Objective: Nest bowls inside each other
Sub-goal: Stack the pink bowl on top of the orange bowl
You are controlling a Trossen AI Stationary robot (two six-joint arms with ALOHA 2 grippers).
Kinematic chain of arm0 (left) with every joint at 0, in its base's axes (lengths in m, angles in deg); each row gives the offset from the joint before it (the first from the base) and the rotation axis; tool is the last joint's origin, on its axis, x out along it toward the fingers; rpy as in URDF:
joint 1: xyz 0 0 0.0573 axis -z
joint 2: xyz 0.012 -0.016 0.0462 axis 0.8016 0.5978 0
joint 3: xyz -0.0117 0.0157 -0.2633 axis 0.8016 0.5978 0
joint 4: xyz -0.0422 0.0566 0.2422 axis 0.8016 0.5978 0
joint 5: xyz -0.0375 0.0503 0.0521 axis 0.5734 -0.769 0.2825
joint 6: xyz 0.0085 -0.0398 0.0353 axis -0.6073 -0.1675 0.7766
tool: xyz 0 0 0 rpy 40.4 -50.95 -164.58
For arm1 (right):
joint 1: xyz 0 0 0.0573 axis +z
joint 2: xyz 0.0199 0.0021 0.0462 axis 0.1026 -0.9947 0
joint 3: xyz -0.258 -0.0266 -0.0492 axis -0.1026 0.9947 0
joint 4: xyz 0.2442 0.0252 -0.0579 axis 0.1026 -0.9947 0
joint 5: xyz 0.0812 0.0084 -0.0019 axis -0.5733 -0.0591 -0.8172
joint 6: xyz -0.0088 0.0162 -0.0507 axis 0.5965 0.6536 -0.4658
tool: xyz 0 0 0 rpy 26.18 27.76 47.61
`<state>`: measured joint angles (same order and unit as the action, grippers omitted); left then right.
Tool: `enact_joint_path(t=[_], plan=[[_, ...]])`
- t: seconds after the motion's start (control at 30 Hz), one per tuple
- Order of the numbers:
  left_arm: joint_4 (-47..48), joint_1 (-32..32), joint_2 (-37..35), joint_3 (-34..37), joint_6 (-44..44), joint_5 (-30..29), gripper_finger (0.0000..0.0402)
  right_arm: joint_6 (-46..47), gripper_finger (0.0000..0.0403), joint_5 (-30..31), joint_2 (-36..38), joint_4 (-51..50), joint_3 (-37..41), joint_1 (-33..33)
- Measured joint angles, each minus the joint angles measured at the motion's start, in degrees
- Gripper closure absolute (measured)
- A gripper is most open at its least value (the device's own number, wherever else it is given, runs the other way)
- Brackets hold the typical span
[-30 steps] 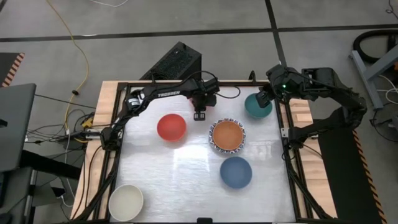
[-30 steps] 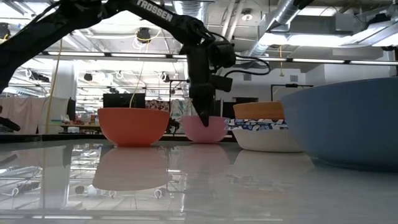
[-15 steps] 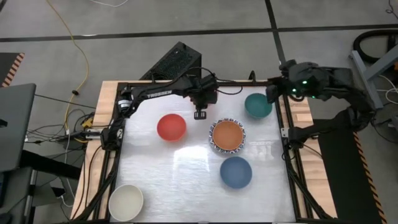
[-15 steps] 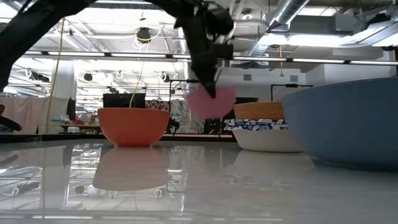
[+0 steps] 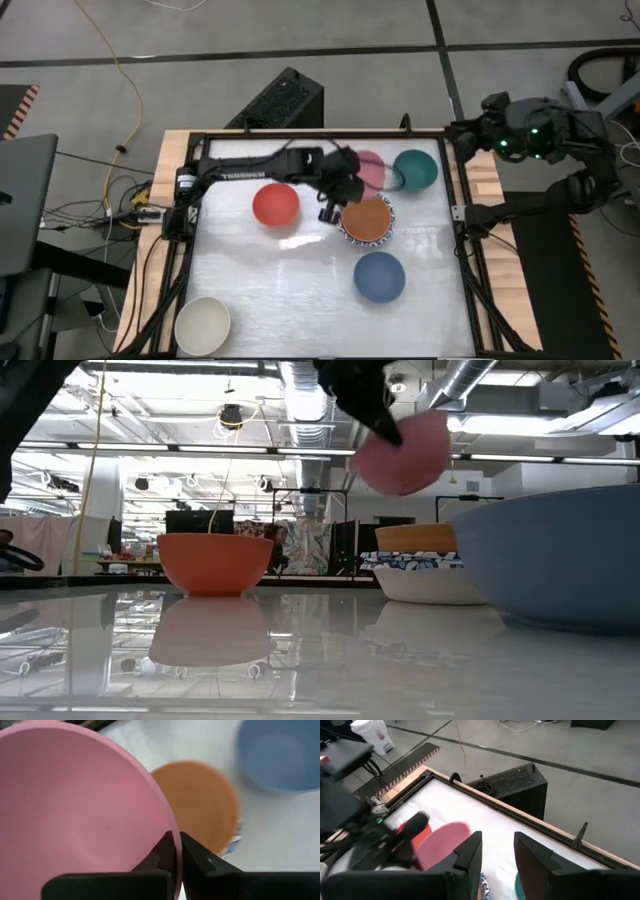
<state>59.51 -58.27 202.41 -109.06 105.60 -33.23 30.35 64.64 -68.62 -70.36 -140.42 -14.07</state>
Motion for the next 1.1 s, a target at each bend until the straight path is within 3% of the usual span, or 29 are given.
enact_joint_path(t=[0.33,0.63,1.1], plan=[[-4.68,6.90,0.55,1.92,4.56,-0.17,0.0401,-1.59,0.0269,-0.02,-0.22,-1.21,-0.04,-0.02],[-10.07,6.44,1.52,7.20,1.70,-4.75,0.0401,-3.80,0.0269,-0.13,-0.22,-1.18,-0.04,-0.02],[-7.07,6.92,7.57,7.41,2.72,-3.40,0.0401,-4.19,0.0269,-0.42,-0.13,-1.88,-0.01,0.00]])
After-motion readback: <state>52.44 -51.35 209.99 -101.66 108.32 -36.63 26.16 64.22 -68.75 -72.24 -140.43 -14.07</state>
